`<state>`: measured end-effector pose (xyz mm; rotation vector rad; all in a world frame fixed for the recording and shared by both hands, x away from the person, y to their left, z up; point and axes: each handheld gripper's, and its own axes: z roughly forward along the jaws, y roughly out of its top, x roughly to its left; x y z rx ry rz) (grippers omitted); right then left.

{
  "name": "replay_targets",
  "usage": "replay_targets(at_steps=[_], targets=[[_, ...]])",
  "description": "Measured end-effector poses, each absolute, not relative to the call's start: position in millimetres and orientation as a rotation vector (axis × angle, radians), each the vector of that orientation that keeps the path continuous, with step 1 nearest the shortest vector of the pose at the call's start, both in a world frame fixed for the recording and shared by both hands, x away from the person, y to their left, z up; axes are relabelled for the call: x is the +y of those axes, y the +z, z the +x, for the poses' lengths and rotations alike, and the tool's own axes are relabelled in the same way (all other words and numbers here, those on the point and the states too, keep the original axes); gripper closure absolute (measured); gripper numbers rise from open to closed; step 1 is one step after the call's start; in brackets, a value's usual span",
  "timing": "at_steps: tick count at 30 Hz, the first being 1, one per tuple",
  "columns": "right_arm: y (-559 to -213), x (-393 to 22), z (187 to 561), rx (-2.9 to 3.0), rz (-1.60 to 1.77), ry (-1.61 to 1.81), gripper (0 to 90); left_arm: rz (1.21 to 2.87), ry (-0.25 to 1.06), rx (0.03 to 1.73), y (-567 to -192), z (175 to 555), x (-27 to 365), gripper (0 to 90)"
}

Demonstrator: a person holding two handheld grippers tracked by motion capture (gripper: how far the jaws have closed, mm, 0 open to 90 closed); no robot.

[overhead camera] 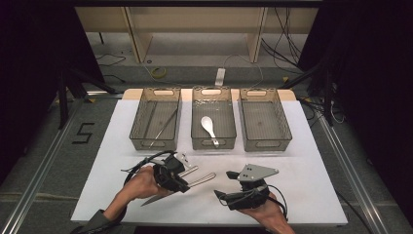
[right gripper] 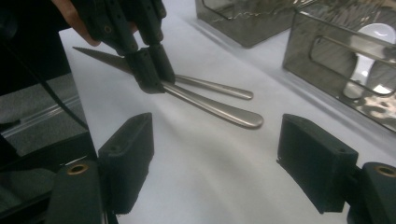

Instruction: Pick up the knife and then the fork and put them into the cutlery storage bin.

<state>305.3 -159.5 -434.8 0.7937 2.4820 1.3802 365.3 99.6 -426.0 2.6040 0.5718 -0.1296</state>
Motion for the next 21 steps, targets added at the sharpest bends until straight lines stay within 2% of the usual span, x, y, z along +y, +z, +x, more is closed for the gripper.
replay_targets(at_steps=[21], targets=[[-443,-137,301,2.580,0.570,1.238,33.9,2.624,-0.197,0.511,-426,355,82,79.4]])
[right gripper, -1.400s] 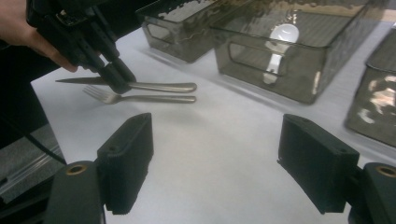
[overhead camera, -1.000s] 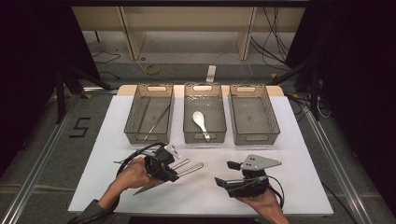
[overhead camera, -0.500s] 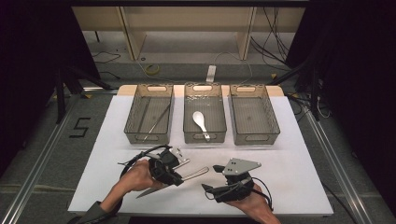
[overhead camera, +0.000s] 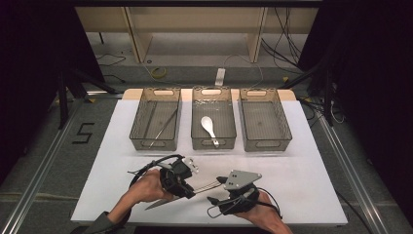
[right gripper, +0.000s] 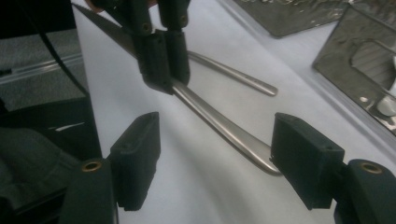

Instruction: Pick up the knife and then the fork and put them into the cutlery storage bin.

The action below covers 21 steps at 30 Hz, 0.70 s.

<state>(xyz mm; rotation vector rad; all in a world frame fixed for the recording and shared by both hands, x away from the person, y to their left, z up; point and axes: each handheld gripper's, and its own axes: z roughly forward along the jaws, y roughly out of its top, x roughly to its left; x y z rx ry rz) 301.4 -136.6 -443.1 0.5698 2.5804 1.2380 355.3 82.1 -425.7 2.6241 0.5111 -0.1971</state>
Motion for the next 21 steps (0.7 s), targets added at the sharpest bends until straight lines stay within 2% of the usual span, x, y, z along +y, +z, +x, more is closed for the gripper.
replay_targets(at_steps=[13,21], targets=[[-453,-120,301,2.585,0.412,1.080,39.4,2.635,-0.221,0.468,-427,351,74,79.4],[-456,-116,300,2.591,0.337,1.032,49.3,2.638,-0.238,0.453,-426,349,72,79.3]])
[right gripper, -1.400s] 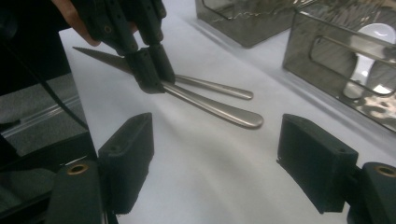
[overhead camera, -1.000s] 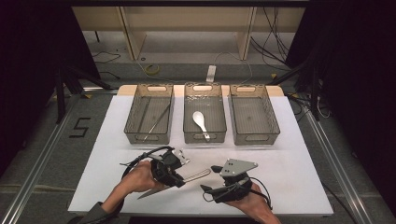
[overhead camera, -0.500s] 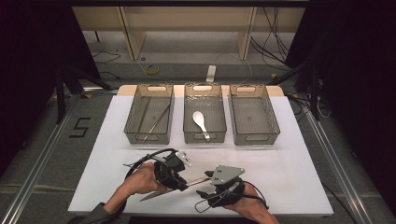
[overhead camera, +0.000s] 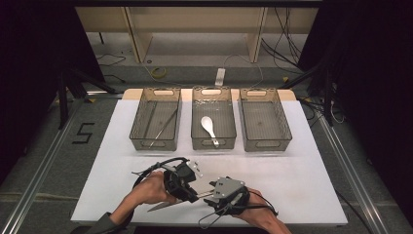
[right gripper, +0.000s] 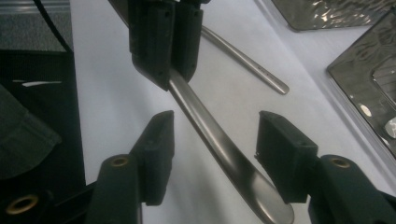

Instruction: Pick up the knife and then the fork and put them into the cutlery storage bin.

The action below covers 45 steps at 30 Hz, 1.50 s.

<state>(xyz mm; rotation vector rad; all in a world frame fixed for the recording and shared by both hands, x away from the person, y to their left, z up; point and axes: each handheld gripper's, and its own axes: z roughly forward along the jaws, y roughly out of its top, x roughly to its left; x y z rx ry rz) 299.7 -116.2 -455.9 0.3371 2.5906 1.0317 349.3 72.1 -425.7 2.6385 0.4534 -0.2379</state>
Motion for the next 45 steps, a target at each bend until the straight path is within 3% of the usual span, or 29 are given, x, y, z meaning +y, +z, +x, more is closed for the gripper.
replay_targets(at_steps=[20,29,33,45], targets=[[-460,-110,294,2.630,0.162,0.941,68.9,2.659,-0.300,0.396,-427,346,67,79.2],[-461,-110,292,2.685,0.012,0.903,83.3,2.655,-0.336,0.387,-429,348,67,78.6],[-462,-110,292,2.699,0.004,0.867,84.5,2.610,-0.278,0.423,-417,350,73,73.5],[-464,-117,299,2.719,0.072,0.802,84.6,2.505,-0.107,0.518,-398,357,90,41.5]])
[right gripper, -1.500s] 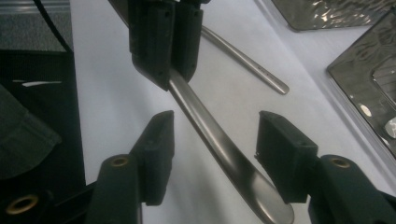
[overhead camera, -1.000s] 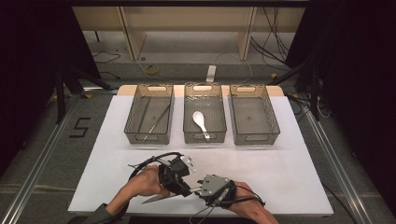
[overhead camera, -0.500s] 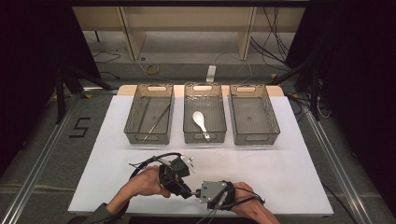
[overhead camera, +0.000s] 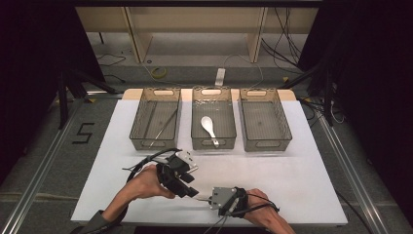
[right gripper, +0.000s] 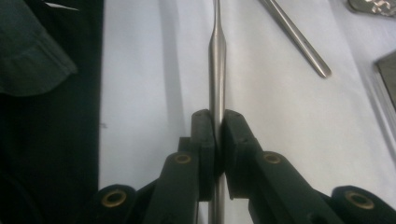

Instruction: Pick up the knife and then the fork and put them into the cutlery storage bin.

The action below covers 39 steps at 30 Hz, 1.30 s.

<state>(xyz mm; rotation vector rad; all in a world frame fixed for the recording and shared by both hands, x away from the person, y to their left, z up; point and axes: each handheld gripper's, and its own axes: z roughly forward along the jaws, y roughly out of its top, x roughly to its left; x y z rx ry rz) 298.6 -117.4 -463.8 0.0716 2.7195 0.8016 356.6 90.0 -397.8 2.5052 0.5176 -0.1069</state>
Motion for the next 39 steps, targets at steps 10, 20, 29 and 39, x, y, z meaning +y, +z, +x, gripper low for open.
replay_targets(at_steps=[10,20,29,39], targets=[[-461,-131,310,2.682,0.193,0.795,84.6,2.368,0.029,0.612,-387,360,101,24.6],[-457,-151,324,2.631,0.341,0.769,84.6,2.251,0.131,0.712,-381,363,115,19.4],[-448,-178,339,2.549,0.562,0.821,84.5,2.134,0.182,0.769,-383,364,129,17.1],[-440,-198,347,2.496,0.689,0.902,84.6,2.073,0.230,0.828,-395,365,144,17.1]])
